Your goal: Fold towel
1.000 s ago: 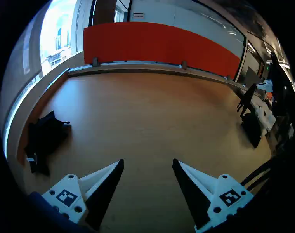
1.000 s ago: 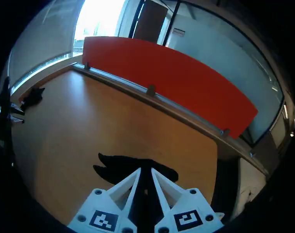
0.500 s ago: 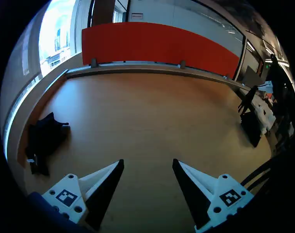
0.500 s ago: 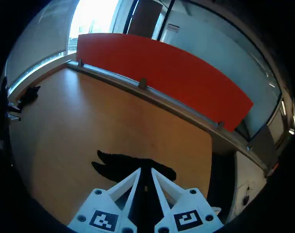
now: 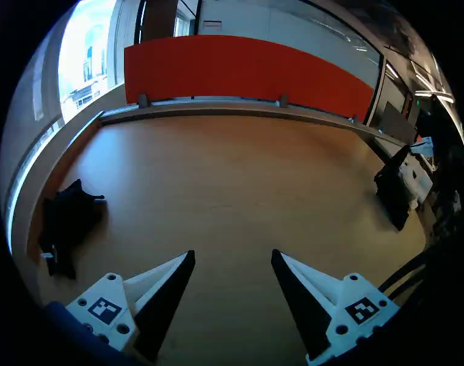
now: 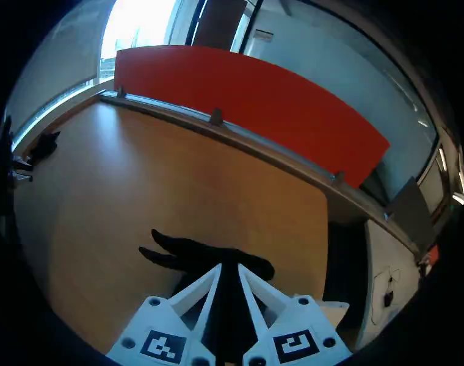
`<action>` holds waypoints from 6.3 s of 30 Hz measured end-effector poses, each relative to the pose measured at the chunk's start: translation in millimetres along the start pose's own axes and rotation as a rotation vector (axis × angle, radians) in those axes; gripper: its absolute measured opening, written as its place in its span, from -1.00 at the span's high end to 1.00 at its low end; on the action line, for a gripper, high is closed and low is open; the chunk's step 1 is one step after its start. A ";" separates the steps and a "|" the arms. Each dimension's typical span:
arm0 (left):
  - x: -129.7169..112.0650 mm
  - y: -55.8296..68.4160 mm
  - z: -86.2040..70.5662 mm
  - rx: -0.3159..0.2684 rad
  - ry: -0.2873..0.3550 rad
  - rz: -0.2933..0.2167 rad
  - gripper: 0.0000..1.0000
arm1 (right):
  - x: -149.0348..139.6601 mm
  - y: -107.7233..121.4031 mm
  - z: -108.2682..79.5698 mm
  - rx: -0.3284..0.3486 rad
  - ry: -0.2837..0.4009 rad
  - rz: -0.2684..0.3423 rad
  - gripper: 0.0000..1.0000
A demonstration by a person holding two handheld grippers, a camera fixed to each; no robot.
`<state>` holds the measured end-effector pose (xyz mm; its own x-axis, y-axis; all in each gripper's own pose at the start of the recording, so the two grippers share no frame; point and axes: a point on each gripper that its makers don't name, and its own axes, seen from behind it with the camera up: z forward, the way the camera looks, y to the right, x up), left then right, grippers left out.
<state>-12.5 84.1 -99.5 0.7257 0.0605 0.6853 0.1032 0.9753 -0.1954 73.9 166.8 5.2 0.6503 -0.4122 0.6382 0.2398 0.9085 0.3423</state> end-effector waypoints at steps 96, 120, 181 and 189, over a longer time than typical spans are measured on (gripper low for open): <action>-9.7 -4.4 -10.3 0.022 -0.013 0.028 -0.86 | -223.6 17.0 19.1 -0.107 -0.460 0.220 0.47; -3.1 -1.6 -7.9 0.006 0.002 0.030 -0.86 | -208.5 2.5 -0.7 -0.118 -0.382 0.192 -0.88; 131.8 -45.8 -9.2 0.098 0.359 -0.025 -0.85 | 54.1 -61.8 -33.5 -0.209 0.399 0.380 -0.87; 150.0 -48.4 -11.4 0.104 0.404 -0.022 -0.85 | 82.6 -82.5 -35.0 -0.198 0.461 0.378 -0.87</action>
<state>99.1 43.5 4.7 0.9349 -0.0286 0.3537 0.0673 0.9929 -0.0976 133.1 60.2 5.5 0.9497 -0.0274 0.3120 0.0325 0.9994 -0.0112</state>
